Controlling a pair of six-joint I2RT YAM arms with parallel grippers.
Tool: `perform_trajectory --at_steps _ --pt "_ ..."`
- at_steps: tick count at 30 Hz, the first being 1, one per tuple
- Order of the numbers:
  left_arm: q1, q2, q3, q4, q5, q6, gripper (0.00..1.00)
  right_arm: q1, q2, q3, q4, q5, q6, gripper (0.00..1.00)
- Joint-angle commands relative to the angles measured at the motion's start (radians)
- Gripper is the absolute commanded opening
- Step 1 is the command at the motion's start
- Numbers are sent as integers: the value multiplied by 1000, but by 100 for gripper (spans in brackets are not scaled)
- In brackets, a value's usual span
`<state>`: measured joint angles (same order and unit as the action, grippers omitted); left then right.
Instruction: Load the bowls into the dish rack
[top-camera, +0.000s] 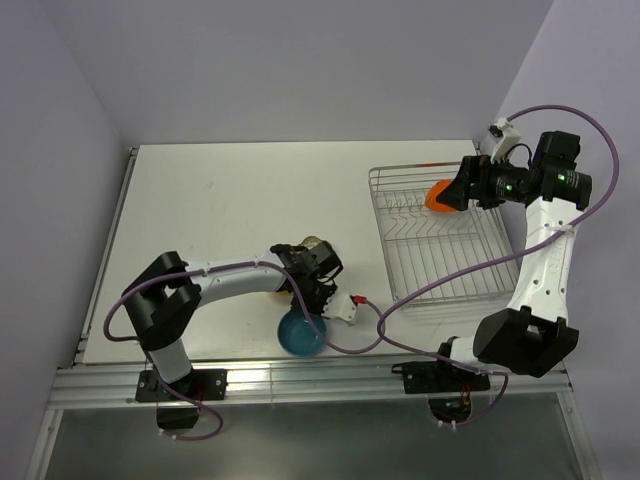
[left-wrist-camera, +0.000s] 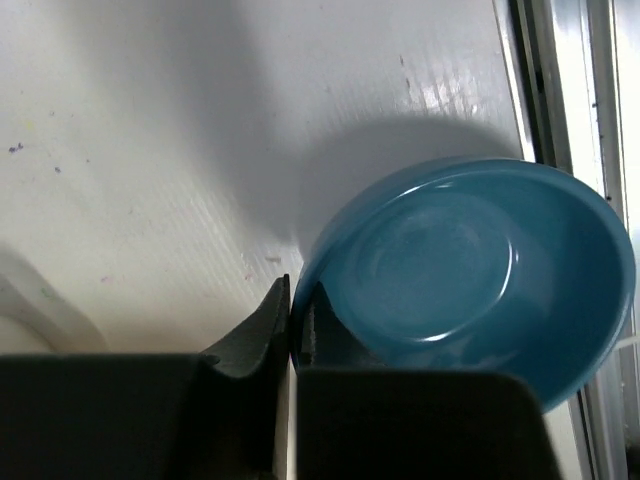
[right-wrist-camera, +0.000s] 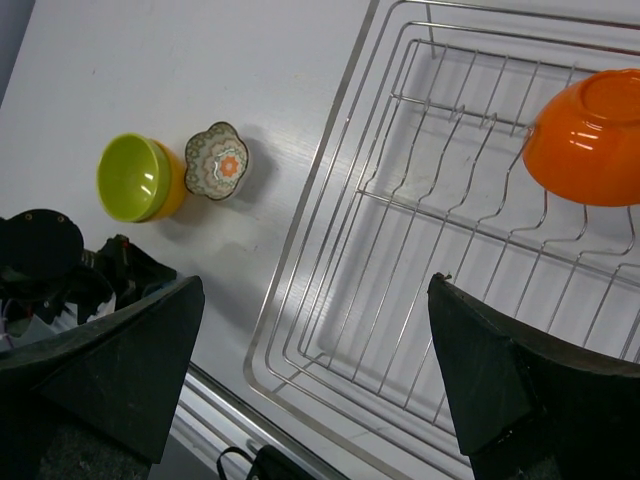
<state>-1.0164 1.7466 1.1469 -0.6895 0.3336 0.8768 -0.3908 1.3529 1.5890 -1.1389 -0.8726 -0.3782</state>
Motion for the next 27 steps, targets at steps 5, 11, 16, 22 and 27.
perform_trajectory --at_steps 5,11,16,22,27 --pt "-74 -94 120 -119 -45 -15 0 -8 -69 39 96 1 93 100" --pt "-77 -250 153 -107 19 -108 0 -8 -196 -30 315 -34 241 100" --pt "-77 -390 91 10 -77 -202 0 -8 -310 -129 514 -40 361 100" --pt "10 -513 43 224 -243 -449 0 -2 -253 -103 553 -215 458 100" --pt "184 -584 37 438 -329 -677 0 102 -132 63 349 -203 395 100"
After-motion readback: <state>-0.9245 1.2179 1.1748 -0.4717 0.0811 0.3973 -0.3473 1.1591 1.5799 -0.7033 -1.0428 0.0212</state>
